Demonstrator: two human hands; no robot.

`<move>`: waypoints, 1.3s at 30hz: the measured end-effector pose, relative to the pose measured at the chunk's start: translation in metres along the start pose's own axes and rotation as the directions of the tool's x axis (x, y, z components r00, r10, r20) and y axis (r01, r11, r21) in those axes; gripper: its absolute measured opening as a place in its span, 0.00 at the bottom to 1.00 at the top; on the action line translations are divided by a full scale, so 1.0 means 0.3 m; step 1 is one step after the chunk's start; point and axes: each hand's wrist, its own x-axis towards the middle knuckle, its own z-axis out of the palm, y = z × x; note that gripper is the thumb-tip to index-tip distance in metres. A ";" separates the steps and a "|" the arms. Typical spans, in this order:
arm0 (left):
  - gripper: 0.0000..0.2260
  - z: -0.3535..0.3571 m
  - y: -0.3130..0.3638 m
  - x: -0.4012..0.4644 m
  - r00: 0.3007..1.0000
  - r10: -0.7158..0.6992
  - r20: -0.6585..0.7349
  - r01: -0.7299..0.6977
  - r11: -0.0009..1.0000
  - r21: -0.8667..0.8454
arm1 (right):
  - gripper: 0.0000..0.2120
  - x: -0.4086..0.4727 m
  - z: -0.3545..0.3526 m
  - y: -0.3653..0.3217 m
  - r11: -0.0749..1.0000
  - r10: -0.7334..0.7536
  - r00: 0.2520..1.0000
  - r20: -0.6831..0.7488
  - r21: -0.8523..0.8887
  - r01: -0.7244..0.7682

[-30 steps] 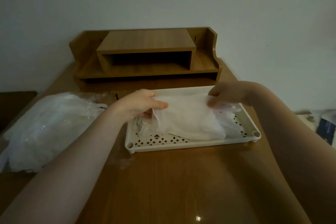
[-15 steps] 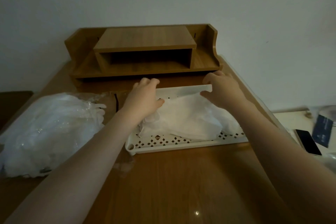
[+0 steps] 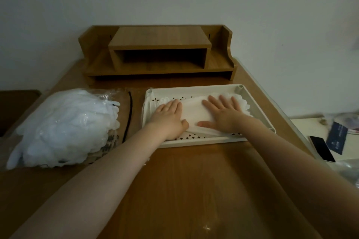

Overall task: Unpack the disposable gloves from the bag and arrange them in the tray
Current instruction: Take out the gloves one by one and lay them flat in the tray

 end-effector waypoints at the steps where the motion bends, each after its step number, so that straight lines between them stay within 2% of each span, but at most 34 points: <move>1: 0.28 -0.005 -0.002 -0.010 1.000 -0.007 0.005 0.007 1.000 -0.010 | 0.43 -0.004 0.000 0.007 1.000 0.007 1.000 0.002 0.011 -0.007; 3: 0.26 -0.032 -0.006 -0.043 1.000 0.021 -0.020 -0.022 0.999 -0.027 | 0.44 -0.012 -0.013 0.012 0.999 0.017 1.000 -0.007 0.037 -0.017; 4: 0.24 -0.054 -0.008 -0.066 0.996 0.053 -0.078 -0.057 0.997 -0.048 | 0.44 -0.018 -0.027 0.004 0.998 0.022 0.999 -0.041 0.052 -0.020; 6: 0.20 -0.102 -0.009 -0.128 0.950 0.097 -0.297 -0.145 0.979 -0.145 | 0.39 -0.037 -0.063 -0.039 0.994 -0.007 0.982 -0.190 0.107 0.027; 8: 0.19 -0.147 -0.022 -0.205 0.836 0.051 -0.546 -0.239 0.930 -0.280 | 0.28 -0.067 -0.112 -0.128 0.959 -0.121 0.914 -0.387 0.192 0.208; 10: 0.16 -0.177 -0.051 -0.269 0.697 -0.037 -0.716 -0.334 0.867 -0.370 | 0.19 -0.096 -0.154 -0.243 0.883 -0.232 0.822 -0.520 0.243 0.402; 12: 0.14 -0.182 -0.105 -0.309 0.593 -0.140 -0.793 -0.366 0.831 -0.420 | 0.14 -0.108 -0.171 -0.371 0.832 -0.333 0.736 -0.589 0.184 0.523; 14: 0.14 -0.181 -0.169 -0.322 0.549 -0.219 -0.806 -0.340 0.823 -0.455 | 0.10 -0.093 -0.164 -0.489 0.792 -0.393 0.669 -0.631 0.136 0.595; 16: 0.14 -0.183 -0.229 -0.333 0.567 -0.243 -0.787 -0.322 0.814 -0.483 | 0.08 -0.067 -0.146 -0.582 0.770 -0.406 0.700 -0.587 0.192 0.608; 19: 0.14 -0.186 -0.315 -0.345 0.702 -0.199 -0.684 -0.286 0.800 -0.528 | 0.12 -0.018 -0.112 -0.667 0.815 -0.370 0.841 -0.394 0.297 0.497; 21: 0.15 -0.179 -0.368 -0.349 0.755 -0.173 -0.632 -0.253 0.813 -0.524 | 0.16 0.015 -0.102 -0.702 0.845 -0.351 0.888 -0.298 0.307 0.438; 24: 0.15 -0.163 -0.413 -0.346 0.787 -0.152 -0.599 -0.219 0.838 -0.500 | 0.20 0.078 -0.096 -0.737 0.881 -0.364 0.904 -0.225 0.231 0.413; 27: 0.13 -0.152 -0.409 -0.336 0.848 -0.113 -0.518 -0.217 0.816 -0.535 | 0.12 0.117 -0.095 -0.756 0.936 -0.303 0.941 -0.152 0.135 0.324; 30: 0.10 -0.148 -0.399 -0.334 0.884 -0.097 -0.456 -0.204 0.800 -0.565 | 0.11 0.083 -0.123 -0.744 0.951 -0.266 0.943 -0.201 0.103 0.291; 31: 0.09 -0.148 -0.401 -0.332 0.893 -0.095 -0.441 -0.193 0.803 -0.563 | 0.09 0.064 -0.134 -0.731 0.940 -0.255 0.940 -0.227 0.171 0.296; 33: 0.07 -0.145 -0.410 -0.331 0.913 -0.117 -0.392 -0.131 0.824 -0.551 | 0.08 0.036 -0.153 -0.697 0.846 -0.143 0.948 -0.283 0.463 0.266; 34: 0.09 -0.143 -0.417 -0.329 0.922 -0.140 -0.360 -0.092 0.827 -0.555 | 0.07 0.027 -0.161 -0.676 0.749 -0.068 0.950 -0.305 0.613 0.250; 36: 0.15 -0.137 -0.422 -0.328 0.941 -0.176 -0.288 -0.028 0.810 -0.585 | 0.07 0.003 -0.170 -0.630 0.475 0.018 0.951 -0.309 0.840 0.264; 39: 0.17 -0.128 -0.411 -0.329 0.942 -0.201 -0.268 0.027 0.844 -0.535 | 0.12 -0.044 -0.183 -0.570 0.073 0.019 0.938 -0.345 0.936 0.343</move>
